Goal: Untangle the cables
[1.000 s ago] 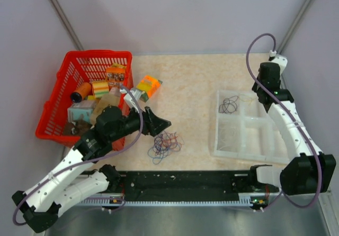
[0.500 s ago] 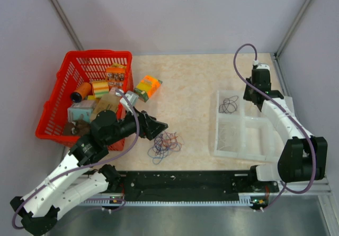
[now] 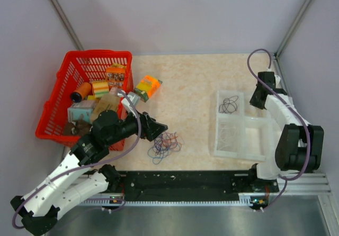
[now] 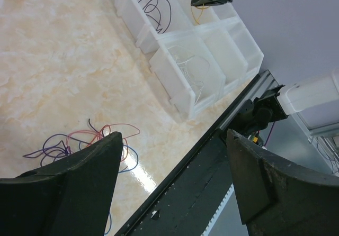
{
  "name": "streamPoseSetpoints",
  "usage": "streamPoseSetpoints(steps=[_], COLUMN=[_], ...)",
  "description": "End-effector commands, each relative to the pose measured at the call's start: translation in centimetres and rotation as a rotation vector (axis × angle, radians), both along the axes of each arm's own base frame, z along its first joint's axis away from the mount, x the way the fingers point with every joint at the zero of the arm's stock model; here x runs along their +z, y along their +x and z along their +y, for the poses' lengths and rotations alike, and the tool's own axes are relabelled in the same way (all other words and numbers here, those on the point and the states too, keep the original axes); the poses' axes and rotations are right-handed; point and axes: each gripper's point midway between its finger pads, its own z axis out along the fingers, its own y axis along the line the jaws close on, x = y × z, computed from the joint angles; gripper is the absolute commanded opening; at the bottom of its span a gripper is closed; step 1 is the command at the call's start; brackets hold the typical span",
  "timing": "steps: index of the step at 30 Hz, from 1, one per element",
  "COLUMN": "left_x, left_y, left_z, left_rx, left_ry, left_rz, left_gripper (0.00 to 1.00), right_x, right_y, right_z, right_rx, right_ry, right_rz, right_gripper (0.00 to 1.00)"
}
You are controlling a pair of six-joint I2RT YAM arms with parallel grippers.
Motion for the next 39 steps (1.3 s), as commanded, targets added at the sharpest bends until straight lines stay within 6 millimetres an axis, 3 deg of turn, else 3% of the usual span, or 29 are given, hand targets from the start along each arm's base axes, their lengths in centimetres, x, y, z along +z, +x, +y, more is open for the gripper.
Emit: streamPoseSetpoints(steps=[1,7,12,15,18,21,23,25,27,28,30,33,35,39], left_x=[-0.1,-2.2,-3.8,-5.6,-7.7,-9.7,-10.6,-11.6,-12.6,-13.1,-13.7,-14.3,-14.8,-15.7], left_y=[0.0,0.8,1.0,1.4,1.9,2.1,2.4,2.7,2.9,3.1,3.2,3.0,2.9,3.0], left_z=[-0.1,0.7,0.6,0.3,-0.3,-1.0,-1.3,-1.4,-1.3,-1.3,-1.5,-2.0,-2.1,-1.3], left_rx=[-0.006,0.025,0.021,0.020,0.026,0.014,0.020,0.029,0.042,0.049,0.052,0.044,0.050,0.121], left_ry=[-0.002,0.105,0.157,0.195,0.226,0.241,0.251,0.275,0.301,0.312,0.317,0.293,0.281,0.280], left_rz=[-0.015,-0.007,0.026,0.074,0.135,0.185,0.213,0.240,0.268,0.279,0.295,0.318,0.340,0.372], left_gripper=[0.83,0.85,0.85,0.86,0.85,0.77,0.72,0.70,0.71,0.71,0.70,0.60,0.56,0.54], right_x=[0.7,2.6,3.9,5.3,8.1,11.0,12.1,12.1,12.1,11.6,9.1,5.9,3.5,0.8], right_y=[1.6,1.1,-0.7,-1.9,-2.7,-3.5,-4.1,-5.2,-8.6,-10.4,-13.3,-16.0,-16.2,-15.9], right_z=[0.6,0.9,2.2,2.6,3.8,5.8,10.0,16.3,24.6,27.7,31.8,35.8,36.9,38.0], right_rx=[0.037,0.092,0.130,0.153,0.180,0.224,0.363,0.585,0.901,1.014,1.150,1.284,1.297,1.299], right_ry=[0.026,0.021,0.065,0.016,-0.078,-0.064,0.018,0.198,0.475,0.549,0.617,0.639,0.627,0.641], right_rz=[0.039,0.024,0.006,-0.016,-0.066,-0.149,-0.203,-0.264,-0.307,-0.317,-0.292,-0.230,-0.205,-0.197], right_gripper=[0.18,0.50,0.59,0.59,0.60,0.60,0.61,0.61,0.60,0.60,0.60,0.55,0.51,0.45])
